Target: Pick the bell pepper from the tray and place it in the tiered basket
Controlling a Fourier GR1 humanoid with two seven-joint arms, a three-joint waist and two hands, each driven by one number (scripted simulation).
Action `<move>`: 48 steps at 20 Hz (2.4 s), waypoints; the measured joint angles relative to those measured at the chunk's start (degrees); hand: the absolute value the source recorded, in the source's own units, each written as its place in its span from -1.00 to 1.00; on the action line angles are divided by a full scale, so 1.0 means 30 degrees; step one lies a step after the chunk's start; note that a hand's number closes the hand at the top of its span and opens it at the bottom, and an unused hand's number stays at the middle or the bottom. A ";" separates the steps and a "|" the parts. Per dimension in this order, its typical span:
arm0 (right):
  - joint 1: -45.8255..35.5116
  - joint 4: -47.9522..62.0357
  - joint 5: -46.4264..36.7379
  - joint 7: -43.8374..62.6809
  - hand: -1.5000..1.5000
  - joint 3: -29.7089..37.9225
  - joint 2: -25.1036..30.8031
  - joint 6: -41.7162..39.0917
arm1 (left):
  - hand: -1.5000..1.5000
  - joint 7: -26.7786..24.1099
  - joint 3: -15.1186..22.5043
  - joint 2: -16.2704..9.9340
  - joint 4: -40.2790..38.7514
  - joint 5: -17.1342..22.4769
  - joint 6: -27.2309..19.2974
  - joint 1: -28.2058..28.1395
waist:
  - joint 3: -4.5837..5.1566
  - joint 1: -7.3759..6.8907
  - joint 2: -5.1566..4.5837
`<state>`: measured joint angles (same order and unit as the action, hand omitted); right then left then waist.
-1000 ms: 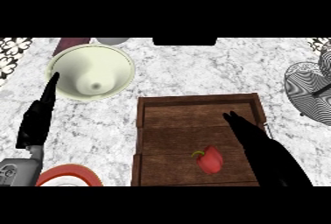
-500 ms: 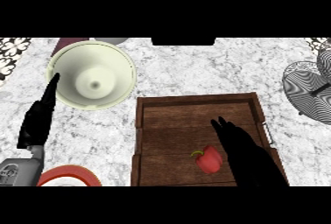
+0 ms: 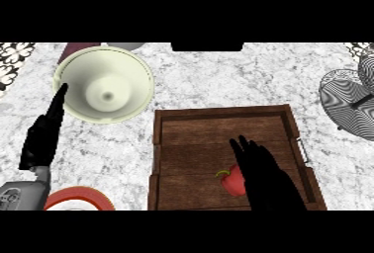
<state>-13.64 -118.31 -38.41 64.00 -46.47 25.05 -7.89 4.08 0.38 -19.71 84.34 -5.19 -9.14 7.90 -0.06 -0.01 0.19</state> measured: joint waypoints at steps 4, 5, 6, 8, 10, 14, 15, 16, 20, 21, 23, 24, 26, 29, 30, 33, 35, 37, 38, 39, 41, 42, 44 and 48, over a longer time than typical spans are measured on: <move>0.0333 0.0493 -0.0594 -0.0047 -1.00 0.0130 -0.0879 -0.0444 | 0.00 0.0095 -0.0111 0.0066 0.0166 -0.0030 0.0252 -0.0149 | 0.0001 -0.0010 -0.0005; 0.0385 0.0708 -0.0687 -0.0142 -1.00 0.0292 -0.1082 -0.0543 | 0.00 -0.0085 -0.0200 0.0075 0.0008 -0.0033 0.0324 -0.0115 | 0.0001 -0.0007 -0.0011; 0.0549 0.0664 -0.0835 -0.0149 -1.00 0.0332 -0.1272 -0.0658 | 0.00 -0.0167 -0.0223 0.0119 0.0114 -0.0092 0.0325 -0.0283 | 0.0001 -0.0009 -0.0013; 0.0993 0.0781 -0.1143 -0.0285 -1.00 0.0379 -0.1506 -0.0795 | 0.00 -0.0044 -0.0411 0.0101 -0.0207 -0.0090 0.0452 0.0223 | 0.0004 0.0037 -0.0019; 0.1087 0.1084 -0.1210 -0.0481 -1.00 0.0762 -0.1795 -0.0990 | 0.00 -0.0269 -0.0480 0.0239 -0.0502 -0.0219 0.0435 0.0386 | -0.0003 0.0033 -0.0025; 0.1622 0.1864 -0.1707 -0.1226 -1.00 0.1397 -0.2211 -0.1097 | 0.00 -0.0337 -0.0541 0.0481 -0.0343 -0.0534 0.0416 0.0073 | -0.0005 0.0001 -0.0025; 0.1646 0.2278 -0.1832 -0.1390 -1.00 0.1513 -0.2363 -0.1123 | 0.00 -0.0291 -0.0551 0.0516 -0.0265 -0.0501 0.0533 0.0075 | -0.0005 -0.0011 -0.0023; 0.1786 0.2398 -0.1971 -0.1535 -1.00 0.1658 -0.2500 -0.1172 | 0.00 -0.0273 -0.0632 0.0547 -0.0329 -0.0606 0.0529 0.0133 | -0.0008 -0.0008 -0.0026; 0.1780 0.3469 -0.2084 -0.2199 -1.00 0.2436 -0.3178 -0.1528 | 0.00 0.0232 -0.0667 0.0772 -0.0178 -0.1050 0.0540 0.0498 | -0.0009 -0.0016 -0.0030; 0.1767 0.3456 -0.2077 -0.2261 -1.00 0.2644 -0.3358 -0.1725 | 0.00 0.0076 -0.0759 0.0822 -0.0225 -0.1091 0.0578 0.0421 | -0.0011 -0.0017 -0.0031; 0.1861 0.3920 -0.2319 -0.2496 -1.00 0.2736 -0.3770 -0.1873 | 0.00 0.0060 -0.0972 0.0788 -0.0426 -0.1104 0.0813 0.0634 | -0.0003 -0.0012 -0.0030; 0.1772 0.4405 -0.2344 -0.2762 -1.00 0.2952 -0.3920 -0.1916 | 0.00 0.0141 -0.0959 0.0869 -0.0121 -0.1116 0.0853 0.0440 | 0.0007 -0.0030 -0.0020; 0.1783 0.4928 -0.2613 -0.2941 -1.00 0.3025 -0.4414 -0.2033 | 0.00 0.0453 -0.1012 0.0930 0.0001 -0.1164 0.1054 0.0541 | 0.0033 -0.0012 -0.0014; 0.1764 0.5745 -0.2684 -0.3272 1.00 0.3402 -0.4987 -0.2280 | 0.00 0.0286 -0.1130 0.1046 0.0104 -0.1192 0.1321 0.0352 | 0.0059 -0.0005 -0.0005; 0.1790 0.5721 -0.2706 -0.3222 1.00 0.3383 -0.5193 -0.2475 | 0.00 0.0107 -0.1206 0.1076 0.0071 -0.1133 0.1417 0.0183 | 0.0085 0.0003 0.0029; 0.1506 0.6126 -0.2381 -0.3777 1.00 0.3308 -0.5180 -0.3299 | 0.00 0.0031 -0.1172 0.1181 -0.0058 -0.1324 0.1342 0.0229 | 0.0169 -0.0014 0.0145; 0.1121 0.6291 -0.2718 -0.4144 1.00 0.2962 -0.4869 -0.3781 | 0.00 0.0238 -0.1142 0.1166 0.0215 -0.1306 0.1463 0.0210 | 0.0195 -0.0055 0.0197; 0.1156 0.6296 -0.3165 -0.4468 1.00 0.2512 -0.4751 -0.3878 | 0.00 0.0529 -0.1070 0.1260 0.0366 -0.1487 0.1380 0.0256 | 0.0204 -0.0036 0.0233; 0.1182 0.6239 -0.3295 -0.4549 1.00 0.2475 -0.4801 -0.3984 | 0.00 0.0453 -0.1150 0.1304 0.0370 -0.1475 0.1391 0.0190 | 0.0204 -0.0026 0.0235; 0.1428 0.5904 -0.3490 -0.4537 1.00 0.2389 -0.4841 -0.3994 | 0.00 0.0310 -0.1272 0.1329 0.0129 -0.1484 0.1405 0.0280 | 0.0196 -0.0005 0.0225; 0.1597 0.5672 -0.3498 -0.4444 1.00 0.2566 -0.5312 -0.4005 | 0.00 0.0671 -0.1277 0.1353 0.0374 -0.1615 0.1435 0.0394 | 0.0178 0.0009 0.0195; 0.1774 0.5498 -0.3524 -0.4383 1.00 0.2567 -0.5481 -0.4049 | 0.00 0.0574 -0.1368 0.1358 0.0243 -0.1584 0.1498 0.0462 | 0.0173 0.0027 0.0174; 0.2247 0.4965 -0.3404 -0.4457 1.00 0.2817 -0.5548 -0.4056 | 0.00 0.0291 -0.1469 0.1468 0.0138 -0.1628 0.1485 0.0258 | 0.0139 0.0038 0.0120; 0.3065 0.3509 -0.3644 -0.4467 1.00 0.2984 -0.5836 -0.3577 | 0.00 0.0076 -0.1582 0.1537 0.0111 -0.1663 0.1671 0.0090 | 0.0064 0.0061 0.0025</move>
<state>-4.44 -107.79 -49.34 50.60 -37.52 7.54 -18.62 4.31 -4.37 -15.10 84.68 -10.18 -4.13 8.17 0.13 0.17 0.26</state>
